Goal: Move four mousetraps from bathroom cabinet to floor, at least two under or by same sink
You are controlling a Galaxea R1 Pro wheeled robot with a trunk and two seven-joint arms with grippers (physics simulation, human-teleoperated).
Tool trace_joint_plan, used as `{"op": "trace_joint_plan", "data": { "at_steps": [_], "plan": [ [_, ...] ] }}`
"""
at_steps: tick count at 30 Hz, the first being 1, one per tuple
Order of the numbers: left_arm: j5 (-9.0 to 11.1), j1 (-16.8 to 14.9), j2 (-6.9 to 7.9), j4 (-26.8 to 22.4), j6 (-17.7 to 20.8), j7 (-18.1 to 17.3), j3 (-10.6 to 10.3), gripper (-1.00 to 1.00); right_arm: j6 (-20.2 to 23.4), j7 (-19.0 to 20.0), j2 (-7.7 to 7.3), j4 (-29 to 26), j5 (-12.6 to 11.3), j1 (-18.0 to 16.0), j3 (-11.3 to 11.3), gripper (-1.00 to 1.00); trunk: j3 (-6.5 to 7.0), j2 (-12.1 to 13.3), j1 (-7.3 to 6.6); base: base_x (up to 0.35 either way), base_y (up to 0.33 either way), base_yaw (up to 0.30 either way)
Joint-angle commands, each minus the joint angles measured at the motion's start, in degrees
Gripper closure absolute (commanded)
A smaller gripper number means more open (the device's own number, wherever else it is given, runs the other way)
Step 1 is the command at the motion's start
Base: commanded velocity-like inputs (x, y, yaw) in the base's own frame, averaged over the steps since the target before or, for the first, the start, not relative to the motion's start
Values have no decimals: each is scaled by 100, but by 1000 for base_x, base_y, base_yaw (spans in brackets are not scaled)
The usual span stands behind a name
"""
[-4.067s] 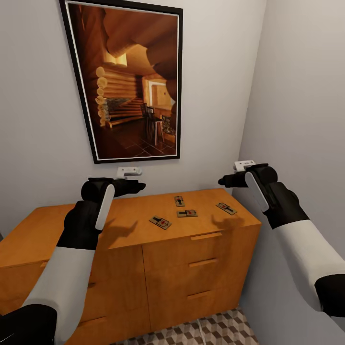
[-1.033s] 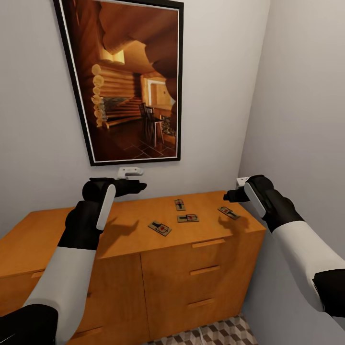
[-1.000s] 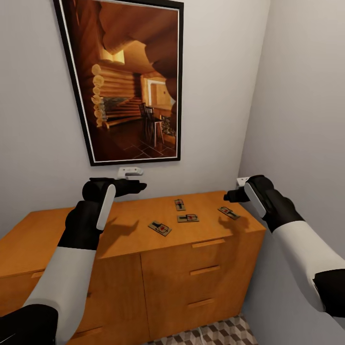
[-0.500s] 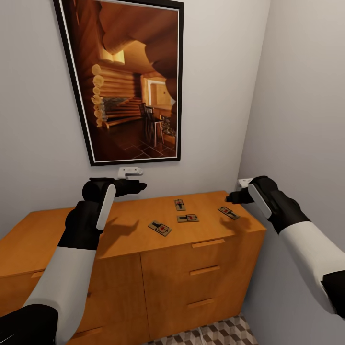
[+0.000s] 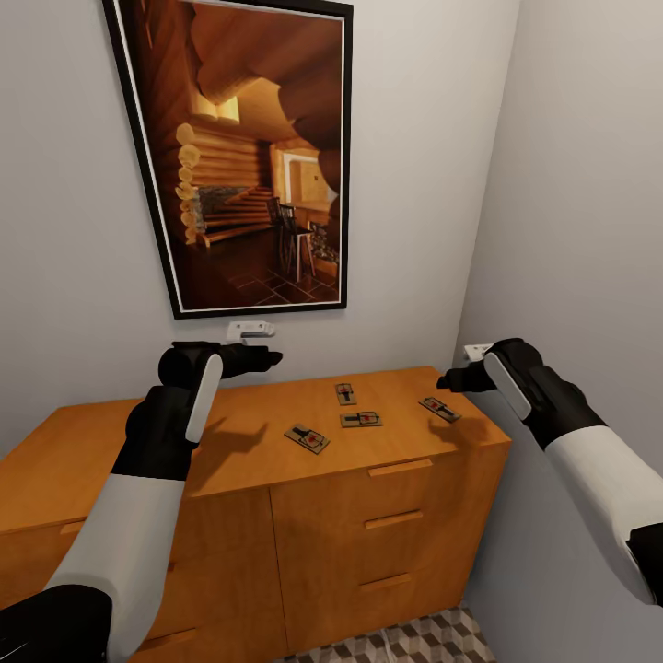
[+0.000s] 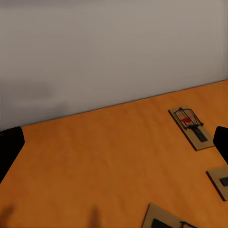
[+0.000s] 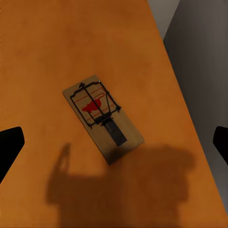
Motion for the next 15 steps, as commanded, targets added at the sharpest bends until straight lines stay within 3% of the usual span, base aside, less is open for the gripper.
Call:
{"op": "trace_joint_plan", "data": {
  "at_steps": [1, 15],
  "plan": [
    [28, -5, -5, -3, 25, 10, 3, -100, 13, -54, -10, -6, -64, -6, 27, -100, -7, -4, 0, 0, 0, 0],
    [28, -5, -22, -4, 25, 10, 3, -100, 13, -58, -9, -6, -79, -5, 29, -100, -7, -4, 0, 0, 0, 0]
  ]
}}
